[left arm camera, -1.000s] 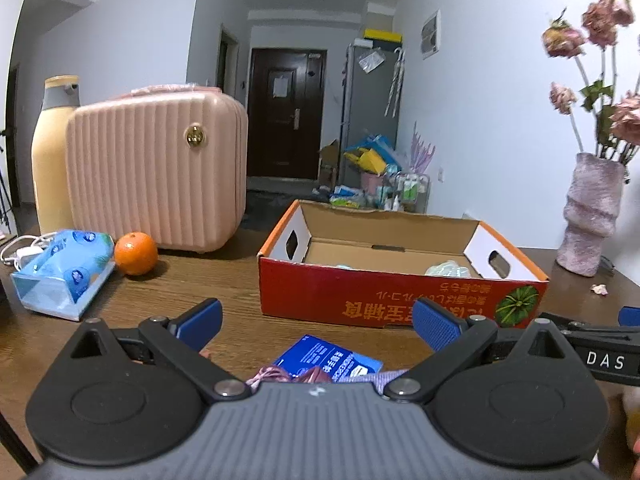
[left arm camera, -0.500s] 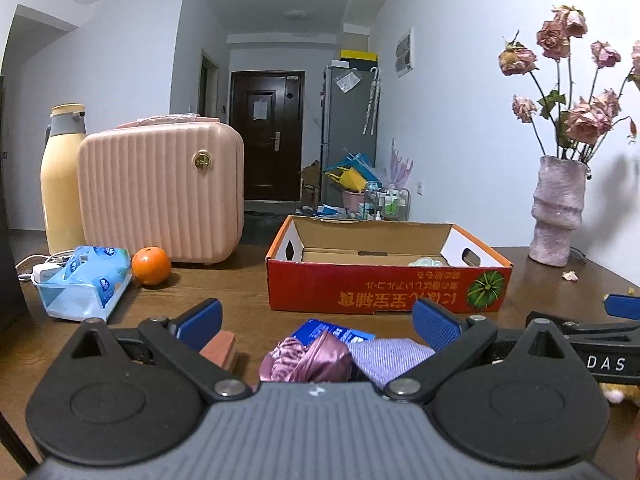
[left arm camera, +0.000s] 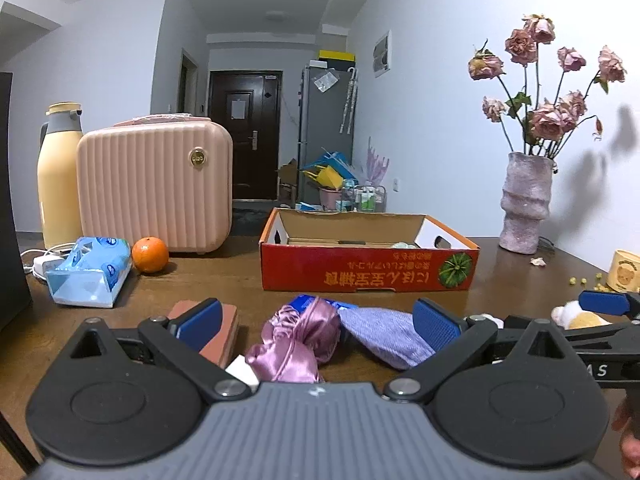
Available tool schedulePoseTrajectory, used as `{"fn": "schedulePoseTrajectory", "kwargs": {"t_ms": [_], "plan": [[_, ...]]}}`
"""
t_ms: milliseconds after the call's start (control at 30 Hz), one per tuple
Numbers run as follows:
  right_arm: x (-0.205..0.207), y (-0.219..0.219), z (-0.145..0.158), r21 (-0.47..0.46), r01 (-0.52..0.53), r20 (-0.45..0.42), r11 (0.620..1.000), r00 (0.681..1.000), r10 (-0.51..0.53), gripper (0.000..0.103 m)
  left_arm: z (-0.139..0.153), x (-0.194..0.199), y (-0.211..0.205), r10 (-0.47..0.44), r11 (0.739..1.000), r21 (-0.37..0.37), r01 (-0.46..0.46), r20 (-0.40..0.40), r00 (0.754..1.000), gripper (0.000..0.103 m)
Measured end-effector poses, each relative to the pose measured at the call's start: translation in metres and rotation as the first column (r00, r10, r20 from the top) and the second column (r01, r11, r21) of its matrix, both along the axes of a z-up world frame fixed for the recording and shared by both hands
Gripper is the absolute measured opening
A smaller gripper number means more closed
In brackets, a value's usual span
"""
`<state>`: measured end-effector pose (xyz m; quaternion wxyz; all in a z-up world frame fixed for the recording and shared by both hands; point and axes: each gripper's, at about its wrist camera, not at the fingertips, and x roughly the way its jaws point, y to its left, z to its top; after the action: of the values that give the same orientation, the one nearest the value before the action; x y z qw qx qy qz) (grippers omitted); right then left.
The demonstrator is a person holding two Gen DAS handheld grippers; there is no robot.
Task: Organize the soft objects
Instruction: 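Move both tools back toward the remaining soft items on the table, then grasp the white round sponge with the left tool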
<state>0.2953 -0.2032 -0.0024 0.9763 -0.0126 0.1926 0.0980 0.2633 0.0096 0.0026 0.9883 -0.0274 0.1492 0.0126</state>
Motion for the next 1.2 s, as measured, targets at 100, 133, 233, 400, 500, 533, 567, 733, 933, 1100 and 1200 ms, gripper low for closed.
{"fn": "schedulePoseTrajectory", "kwargs": {"t_ms": [100,133,233,400,500,533,567,733,933,1100,1200], "plan": [[-0.008,0.001,-0.002,-0.012,-0.004,-0.002,1.000,1.000,0.004,0.103,-0.001,-0.008,0.001,-0.009,1.000,-0.004,0.009,-0.010,1.000,0.103],[-0.010,0.001,-0.002,-0.014,-0.005,-0.003,1.000,1.000,0.005,0.103,-0.002,-0.010,0.001,-0.014,1.000,-0.004,0.014,-0.012,1.000,0.103],[-0.018,0.000,-0.006,-0.023,-0.014,-0.010,1.000,1.000,0.013,0.103,-0.004,-0.018,0.002,-0.033,0.999,-0.010,0.033,-0.025,0.999,0.103],[-0.031,-0.001,-0.011,-0.035,-0.026,-0.021,0.999,0.999,0.026,0.103,-0.007,-0.033,-0.001,-0.056,0.998,0.001,0.056,-0.033,0.998,0.103],[-0.039,-0.002,-0.016,-0.041,-0.032,-0.030,0.999,0.999,0.031,0.103,-0.010,-0.039,-0.004,-0.067,0.998,0.011,0.068,-0.044,0.997,0.103],[-0.042,-0.002,-0.017,-0.044,-0.032,-0.032,0.998,0.999,0.031,0.103,-0.011,-0.040,-0.004,-0.070,0.997,0.015,0.071,-0.051,0.996,0.103],[-0.044,-0.003,-0.018,-0.046,-0.032,-0.033,0.998,0.999,0.030,0.103,-0.013,-0.040,-0.005,-0.073,0.997,0.019,0.075,-0.060,0.996,0.103],[-0.046,-0.009,-0.017,-0.025,-0.018,-0.034,1.000,0.999,0.017,0.103,-0.018,-0.042,-0.013,-0.088,0.995,0.047,0.092,-0.081,0.993,0.103],[-0.043,-0.010,-0.018,-0.024,-0.014,-0.044,1.000,0.999,0.013,0.103,-0.027,-0.030,-0.017,-0.093,0.993,0.059,0.103,-0.150,0.984,0.103],[-0.041,-0.011,-0.019,-0.025,-0.003,-0.053,1.000,0.999,0.002,0.103,-0.038,-0.016,-0.022,-0.113,0.989,0.068,0.131,-0.224,0.968,0.103],[-0.040,-0.010,-0.021,-0.028,0.001,-0.059,1.000,0.998,-0.002,0.103,-0.045,-0.004,-0.023,-0.114,0.988,0.067,0.137,-0.273,0.955,0.103]]}}
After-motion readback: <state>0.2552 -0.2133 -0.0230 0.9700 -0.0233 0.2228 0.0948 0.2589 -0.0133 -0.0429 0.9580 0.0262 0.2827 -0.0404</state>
